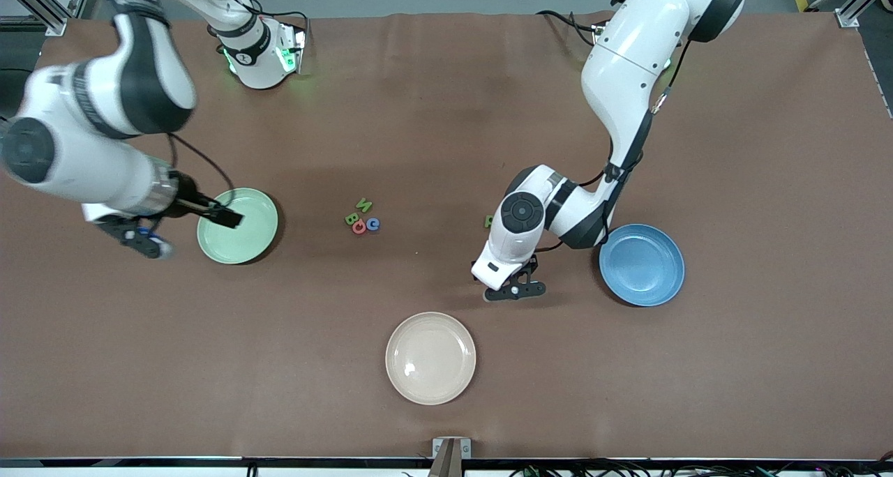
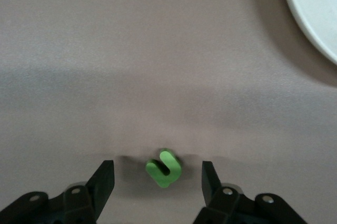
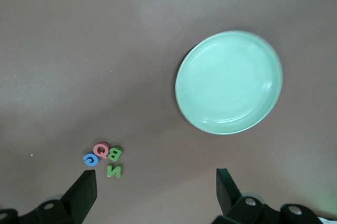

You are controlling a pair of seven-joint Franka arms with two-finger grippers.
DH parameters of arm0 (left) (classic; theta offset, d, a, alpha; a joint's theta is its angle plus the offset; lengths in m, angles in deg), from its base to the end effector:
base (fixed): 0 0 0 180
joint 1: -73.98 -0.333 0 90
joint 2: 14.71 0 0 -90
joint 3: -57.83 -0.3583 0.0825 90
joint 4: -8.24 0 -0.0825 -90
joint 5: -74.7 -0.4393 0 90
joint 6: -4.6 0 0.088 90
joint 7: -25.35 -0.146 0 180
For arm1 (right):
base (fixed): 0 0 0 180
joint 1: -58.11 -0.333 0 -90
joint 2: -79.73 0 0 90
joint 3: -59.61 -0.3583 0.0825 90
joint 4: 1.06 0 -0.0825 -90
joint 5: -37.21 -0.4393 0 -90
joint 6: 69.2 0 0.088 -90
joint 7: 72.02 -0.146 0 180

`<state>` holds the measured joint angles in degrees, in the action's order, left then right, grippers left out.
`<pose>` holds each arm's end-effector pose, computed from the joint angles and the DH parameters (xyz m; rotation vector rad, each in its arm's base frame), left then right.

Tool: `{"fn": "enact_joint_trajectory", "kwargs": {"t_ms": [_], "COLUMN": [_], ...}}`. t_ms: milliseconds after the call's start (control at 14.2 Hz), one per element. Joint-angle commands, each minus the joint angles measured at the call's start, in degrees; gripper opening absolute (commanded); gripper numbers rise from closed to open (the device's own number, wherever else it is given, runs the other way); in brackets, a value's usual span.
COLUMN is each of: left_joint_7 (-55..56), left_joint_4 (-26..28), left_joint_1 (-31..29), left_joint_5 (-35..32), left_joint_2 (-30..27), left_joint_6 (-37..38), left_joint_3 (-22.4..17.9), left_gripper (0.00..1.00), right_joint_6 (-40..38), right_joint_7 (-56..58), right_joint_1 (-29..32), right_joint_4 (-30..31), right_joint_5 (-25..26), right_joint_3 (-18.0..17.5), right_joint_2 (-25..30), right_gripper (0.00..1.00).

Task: Sort upper and lower case letters into plates
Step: 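Grasp the green u with the left gripper while the right gripper grasps the N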

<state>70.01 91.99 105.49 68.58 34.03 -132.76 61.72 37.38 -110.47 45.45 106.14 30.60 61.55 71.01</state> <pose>0.6622 -0.4558 0.1345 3.0974 0.1728 0.1298 0.6169 0.1308 0.3992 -2.9953 0.8064 0.2964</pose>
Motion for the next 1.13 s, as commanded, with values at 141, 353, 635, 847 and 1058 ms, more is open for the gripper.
{"fn": "enact_joint_trajectory", "kwargs": {"t_ms": [141, 353, 635, 847, 1058], "left_joint_7": [1.0, 1.0, 1.1, 1.9, 3.2], "left_joint_4": [-2.6, -2.5, -2.4, -2.4, -2.4], "left_joint_1": [0.8, 0.8, 0.9, 0.9, 0.8], "left_joint_5": [-1.3, -1.3, -1.2, -1.0, -0.8], "left_joint_2": [2.1, 2.4, 2.2, 2.1, 1.6], "left_joint_6": [-1.1, -1.2, -1.1, -1.1, -1.1], "left_joint_3": [-0.7, -0.7, -0.6, -0.6, -0.6], "left_gripper": [0.59, 0.53, 0.47, 0.33, 0.23], "right_joint_6": [15.5, 24.6, 29.0, 33.8, 36.1], "right_joint_7": [-14.2, -21.6, -33.6, -36.3, -36.5], "right_joint_1": [-10.0, -15.5, -21.7, -24.1, -24.8], "right_joint_4": [16.2, 21.1, 21.3, 21.2, 21.2], "right_joint_5": [0.2, 1.0, 6.1, 6.2, 6.2], "right_joint_3": [0.4, 0.4, 0.4, 0.4, 0.4], "right_joint_2": [4.4, 2.9, -2.6, -7.4, -9.7], "right_gripper": [1.0, 1.0, 0.97, 0.95, 0.93]}}
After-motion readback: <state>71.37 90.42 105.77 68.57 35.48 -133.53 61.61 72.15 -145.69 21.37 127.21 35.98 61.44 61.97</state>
